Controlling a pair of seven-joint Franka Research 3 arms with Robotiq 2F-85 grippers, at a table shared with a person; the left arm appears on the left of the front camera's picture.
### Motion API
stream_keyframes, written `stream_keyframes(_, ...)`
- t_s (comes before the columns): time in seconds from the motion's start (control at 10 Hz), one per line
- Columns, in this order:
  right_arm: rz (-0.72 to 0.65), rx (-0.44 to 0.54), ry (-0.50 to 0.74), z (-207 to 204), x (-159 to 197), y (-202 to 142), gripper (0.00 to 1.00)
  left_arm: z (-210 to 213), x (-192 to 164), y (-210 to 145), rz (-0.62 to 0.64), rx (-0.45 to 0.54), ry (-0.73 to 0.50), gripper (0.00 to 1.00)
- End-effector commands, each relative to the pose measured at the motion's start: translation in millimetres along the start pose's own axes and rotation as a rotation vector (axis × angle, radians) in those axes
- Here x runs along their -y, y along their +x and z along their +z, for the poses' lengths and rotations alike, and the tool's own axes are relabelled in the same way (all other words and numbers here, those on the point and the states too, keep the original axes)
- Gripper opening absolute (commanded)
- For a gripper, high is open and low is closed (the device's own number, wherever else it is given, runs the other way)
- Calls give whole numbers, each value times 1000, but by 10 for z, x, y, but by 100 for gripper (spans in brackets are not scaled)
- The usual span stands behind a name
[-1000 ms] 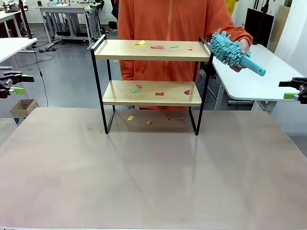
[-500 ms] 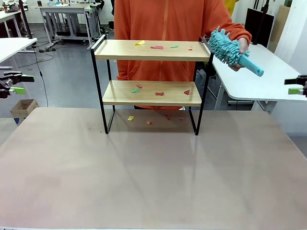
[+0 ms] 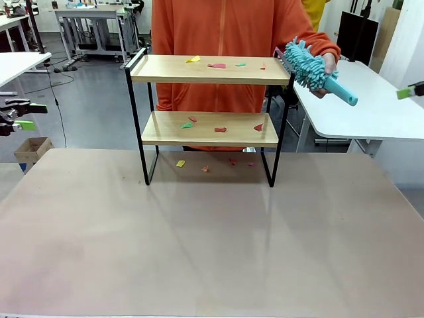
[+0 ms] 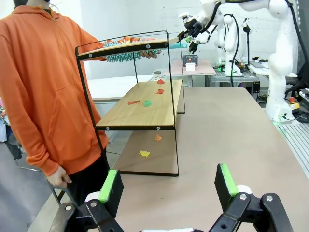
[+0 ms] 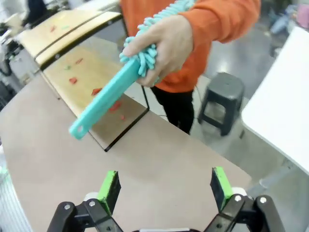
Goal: Clean the shelf.
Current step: Pick up the Duster handed by the human.
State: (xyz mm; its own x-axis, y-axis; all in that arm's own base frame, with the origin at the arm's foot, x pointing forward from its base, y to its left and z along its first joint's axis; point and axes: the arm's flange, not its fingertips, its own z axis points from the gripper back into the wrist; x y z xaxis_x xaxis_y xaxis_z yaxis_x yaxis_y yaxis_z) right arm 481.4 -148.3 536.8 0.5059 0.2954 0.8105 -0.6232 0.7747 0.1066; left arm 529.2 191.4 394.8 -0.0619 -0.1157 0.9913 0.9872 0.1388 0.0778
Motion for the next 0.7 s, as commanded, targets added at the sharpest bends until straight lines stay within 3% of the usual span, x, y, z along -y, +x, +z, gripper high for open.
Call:
stream_keyframes(0.0,-72,-90,-99,-115,-464,217,100,6,7,26,-4,6,-5,100)
stream_keyframes(0.2,-125,-134,-168,-137,-634,417,100,6,7,26,-4,6,-5,100)
stream_keyframes(0.3,-40,49,42,-89,-597,450,100,6,7,26,-4,6,-5,100)
stream_keyframes(0.4,-69,-93,-147,-160,-591,407,100,6,7,26,-4,6,-5,100)
stream_keyframes(0.6,-69,-93,-147,-160,-591,407,100,6,7,26,-4,6,-5,100)
